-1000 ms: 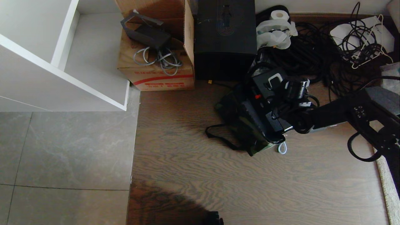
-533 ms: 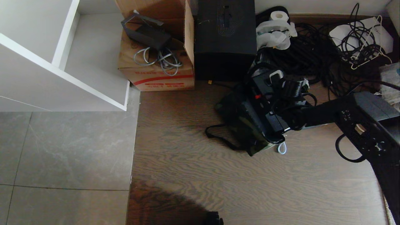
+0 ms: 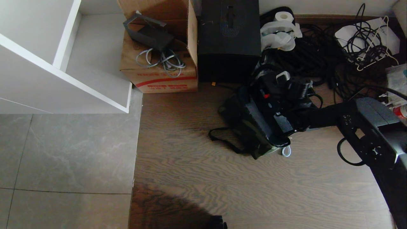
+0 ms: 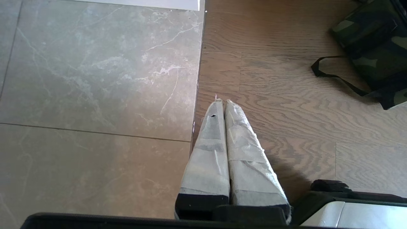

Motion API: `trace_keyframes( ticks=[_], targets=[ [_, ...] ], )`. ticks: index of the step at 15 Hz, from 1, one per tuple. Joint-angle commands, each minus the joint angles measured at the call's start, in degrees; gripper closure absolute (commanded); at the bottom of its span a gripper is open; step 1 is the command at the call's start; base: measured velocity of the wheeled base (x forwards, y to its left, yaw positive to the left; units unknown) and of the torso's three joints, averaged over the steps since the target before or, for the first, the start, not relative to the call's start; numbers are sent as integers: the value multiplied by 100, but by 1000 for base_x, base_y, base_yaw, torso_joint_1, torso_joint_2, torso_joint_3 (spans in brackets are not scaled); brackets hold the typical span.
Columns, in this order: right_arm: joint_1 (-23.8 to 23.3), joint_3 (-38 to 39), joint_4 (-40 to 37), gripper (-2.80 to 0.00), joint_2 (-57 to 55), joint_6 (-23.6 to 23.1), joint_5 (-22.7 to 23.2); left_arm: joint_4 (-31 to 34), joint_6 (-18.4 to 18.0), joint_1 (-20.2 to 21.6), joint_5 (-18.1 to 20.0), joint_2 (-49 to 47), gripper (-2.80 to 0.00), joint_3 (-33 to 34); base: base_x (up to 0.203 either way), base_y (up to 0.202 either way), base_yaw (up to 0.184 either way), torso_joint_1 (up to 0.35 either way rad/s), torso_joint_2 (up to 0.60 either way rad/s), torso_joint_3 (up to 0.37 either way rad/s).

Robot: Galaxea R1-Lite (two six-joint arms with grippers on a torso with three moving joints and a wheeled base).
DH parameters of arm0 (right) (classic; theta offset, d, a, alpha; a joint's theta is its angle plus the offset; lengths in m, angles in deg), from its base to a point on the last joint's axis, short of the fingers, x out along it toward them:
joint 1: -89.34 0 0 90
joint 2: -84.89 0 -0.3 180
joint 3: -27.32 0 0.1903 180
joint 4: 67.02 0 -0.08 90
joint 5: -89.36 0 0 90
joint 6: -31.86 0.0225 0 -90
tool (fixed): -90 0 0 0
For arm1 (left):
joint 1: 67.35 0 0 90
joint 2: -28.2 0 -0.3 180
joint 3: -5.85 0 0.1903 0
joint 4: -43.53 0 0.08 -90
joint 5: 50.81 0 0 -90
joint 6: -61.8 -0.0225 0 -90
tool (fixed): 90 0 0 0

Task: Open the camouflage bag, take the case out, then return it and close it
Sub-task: Release the handle

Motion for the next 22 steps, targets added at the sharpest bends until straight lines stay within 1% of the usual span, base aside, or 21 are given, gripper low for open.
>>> trace_keyframes(
  ticks=[1,6,10,15,17,20,22],
  targets=[
    [-8,54,-2,0,-79,-26,-49,-4,7,0,-2,2,0,53,0,0,0,0,0,0],
    [71,326,85,0,106,9,-75,-4,7,0,-2,2,0,53,0,0,0,0,0,0],
    [117,381,102,0,186,17,-84,-4,7,0,-2,2,0,53,0,0,0,0,0,0],
    [194,812,151,0,919,17,-84,-4,7,9,-2,2,0,53,0,0,0,0,0,0],
    [194,907,153,0,1007,18,-81,-4,7,0,-2,2,0,53,0,0,0,0,0,0],
    [184,1346,125,0,1844,24,-69,-4,-1,0,-2,2,0,53,0,0,0,0,0,0],
    [154,1513,105,0,2133,23,-67,-4,7,0,-2,2,0,53,0,0,0,0,0,0]
  ],
)
